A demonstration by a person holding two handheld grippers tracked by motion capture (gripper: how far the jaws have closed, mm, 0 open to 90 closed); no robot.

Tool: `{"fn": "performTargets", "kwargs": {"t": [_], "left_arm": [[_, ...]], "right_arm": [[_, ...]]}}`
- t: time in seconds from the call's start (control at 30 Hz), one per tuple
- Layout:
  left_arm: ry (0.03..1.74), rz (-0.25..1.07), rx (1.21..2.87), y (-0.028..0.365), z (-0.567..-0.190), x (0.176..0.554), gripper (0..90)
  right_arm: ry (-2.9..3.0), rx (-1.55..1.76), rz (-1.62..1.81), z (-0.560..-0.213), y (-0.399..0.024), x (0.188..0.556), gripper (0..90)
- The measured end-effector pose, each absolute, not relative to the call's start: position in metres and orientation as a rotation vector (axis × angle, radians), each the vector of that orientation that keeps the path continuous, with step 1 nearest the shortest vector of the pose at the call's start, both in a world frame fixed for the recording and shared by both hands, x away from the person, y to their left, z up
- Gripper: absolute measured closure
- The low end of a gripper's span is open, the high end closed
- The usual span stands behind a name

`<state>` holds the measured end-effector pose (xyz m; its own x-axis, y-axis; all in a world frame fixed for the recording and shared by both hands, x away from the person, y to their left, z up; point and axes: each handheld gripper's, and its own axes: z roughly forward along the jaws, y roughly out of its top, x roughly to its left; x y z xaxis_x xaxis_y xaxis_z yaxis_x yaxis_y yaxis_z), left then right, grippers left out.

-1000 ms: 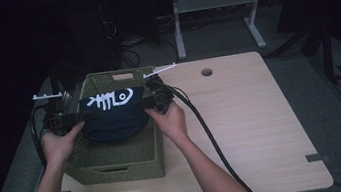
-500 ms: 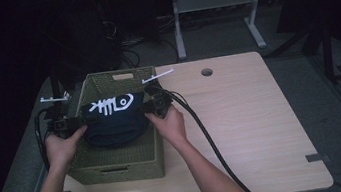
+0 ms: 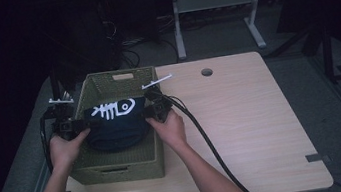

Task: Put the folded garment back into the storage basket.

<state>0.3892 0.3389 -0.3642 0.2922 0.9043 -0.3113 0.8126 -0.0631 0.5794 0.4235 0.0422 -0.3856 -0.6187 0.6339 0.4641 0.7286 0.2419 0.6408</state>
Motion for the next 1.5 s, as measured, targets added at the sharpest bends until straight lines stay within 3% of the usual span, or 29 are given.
{"fn": "performTargets", "kwargs": {"t": [0.43, 0.5, 0.53, 0.6, 0.67, 0.9, 1.5], "left_arm": [[1.542, 0.237, 1.874, 0.338, -0.364, 0.387, 61.9], [1.564, 0.251, 1.848, 0.339, -0.364, 0.387, 56.9], [1.563, 0.263, 1.838, 0.339, -0.364, 0.387, 55.7], [1.561, 0.299, 1.811, 0.339, -0.363, 0.385, 52.6], [1.560, 0.323, 1.815, 0.340, -0.363, 0.385, 47.4], [1.556, 0.338, 1.723, 0.343, -0.359, 0.383, 48.0], [1.494, 0.323, 1.689, 0.341, -0.349, 0.377, 44.9]], "right_arm": [[-2.468, -1.319, -1.322, -0.383, 0.047, 0.418, 65.8], [-2.491, -1.317, -1.329, -0.382, 0.048, 0.416, 62.6], [-2.507, -1.313, -1.341, -0.379, 0.049, 0.413, 55.5], [-2.540, -1.321, -1.327, -0.377, 0.048, 0.412, 53.8], [-2.558, -1.339, -1.316, -0.377, 0.047, 0.412, 54.4], [-2.543, -1.342, -1.400, -0.369, 0.042, 0.410, 52.9], [-2.428, -1.251, -1.490, -0.361, 0.029, 0.415, 50.7]]}}
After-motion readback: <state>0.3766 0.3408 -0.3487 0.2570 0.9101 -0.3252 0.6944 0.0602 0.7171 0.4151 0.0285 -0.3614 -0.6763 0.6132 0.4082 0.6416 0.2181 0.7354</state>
